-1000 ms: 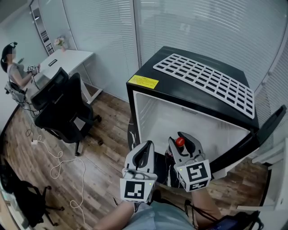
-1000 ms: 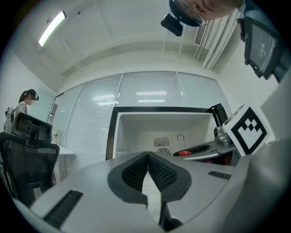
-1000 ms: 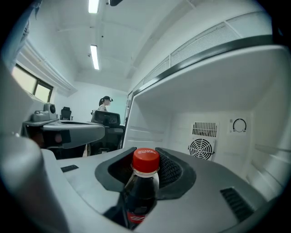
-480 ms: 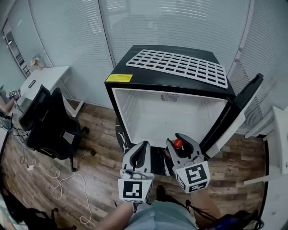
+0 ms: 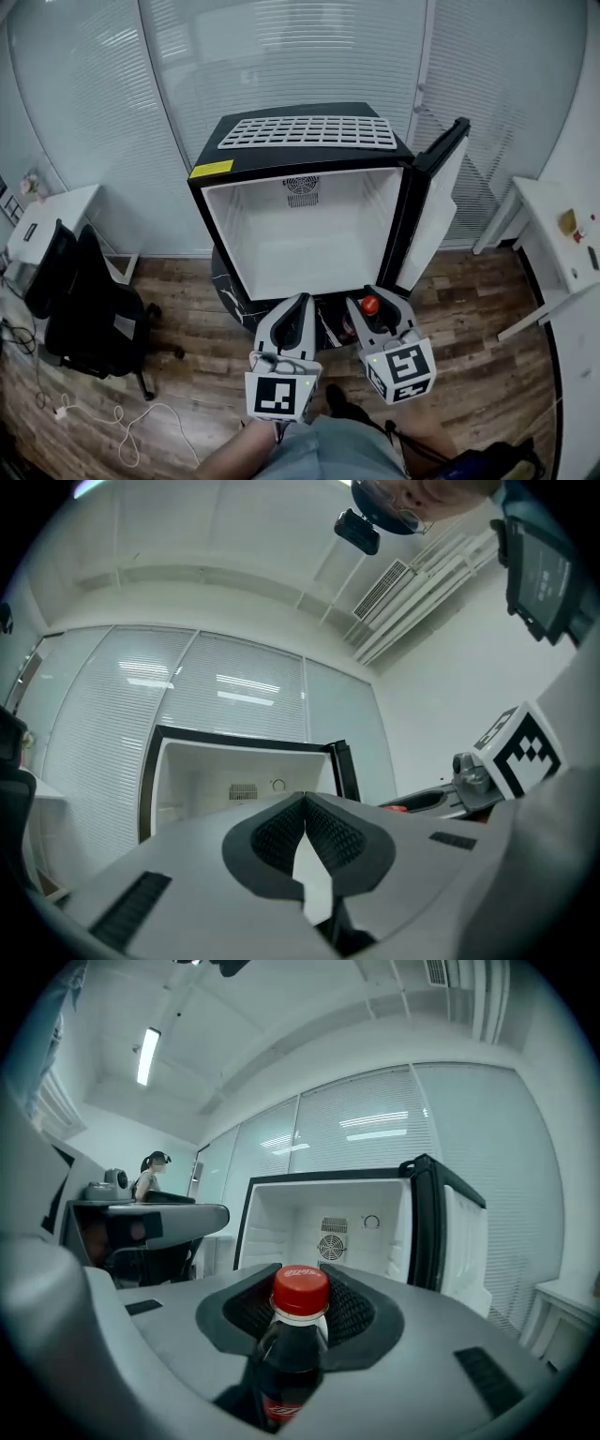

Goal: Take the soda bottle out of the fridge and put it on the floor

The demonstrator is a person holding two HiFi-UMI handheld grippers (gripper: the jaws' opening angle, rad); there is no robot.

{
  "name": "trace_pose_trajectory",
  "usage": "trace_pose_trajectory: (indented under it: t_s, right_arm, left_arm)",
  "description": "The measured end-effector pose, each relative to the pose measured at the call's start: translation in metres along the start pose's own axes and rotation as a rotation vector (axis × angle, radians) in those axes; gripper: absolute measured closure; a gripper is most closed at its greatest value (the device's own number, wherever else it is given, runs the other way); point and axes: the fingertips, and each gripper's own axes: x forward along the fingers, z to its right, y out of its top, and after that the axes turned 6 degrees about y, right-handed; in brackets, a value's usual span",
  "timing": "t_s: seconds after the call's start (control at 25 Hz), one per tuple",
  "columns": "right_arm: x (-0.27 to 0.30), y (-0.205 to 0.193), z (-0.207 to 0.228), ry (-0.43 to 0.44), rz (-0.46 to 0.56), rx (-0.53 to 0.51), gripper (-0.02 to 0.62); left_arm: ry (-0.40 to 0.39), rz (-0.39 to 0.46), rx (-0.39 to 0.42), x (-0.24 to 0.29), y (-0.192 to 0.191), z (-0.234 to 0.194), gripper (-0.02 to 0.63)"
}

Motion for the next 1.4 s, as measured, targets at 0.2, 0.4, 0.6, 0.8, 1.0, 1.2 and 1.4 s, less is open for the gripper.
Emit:
trace_pose_trajectory:
  t_s: [0.2,0.4,0.6,0.8,1.0,1.2,1.4]
  right_arm:
    - [-0.056,-0.005,-0.008,-0.142,0.002,0.026,0.456]
    - [-0.121,-0.019,-0.012,-0.284,-0.012,0.071,0.456]
    - [-0.2,-0.039,-0.006,-0.473,-0.029,0.112,0.456]
    - [-0.289,-0.057,0.005,-0.663,-0.064,0.128,0.456]
    - [-0.37,-0.07,0.01,-0.811,-0.087,0.129,0.457]
    - [-0.431,-0.087,0.009,-0.868,-0.111,0.162,0.456]
    - [-0.463,-0.106,0.01,-0.894,-0.114,0.184,0.457]
  left_arm:
    - [-0.141,0.015,-0.008,-0.024,0.009,0.037,0.589]
    - [-0.315,0.028,-0.032,-0.038,0.015,0.091,0.589]
    - [-0.521,0.011,-0.059,-0.053,0.004,0.168,0.589]
    - [-0.695,-0.018,-0.104,-0.074,-0.001,0.25,0.59]
    - [-0.818,-0.024,-0.119,-0.1,0.005,0.323,0.589]
    - [-0.895,-0.019,-0.125,-0.131,0.011,0.38,0.589]
    - [-0.939,-0.051,-0.139,-0.151,0.002,0.414,0.589]
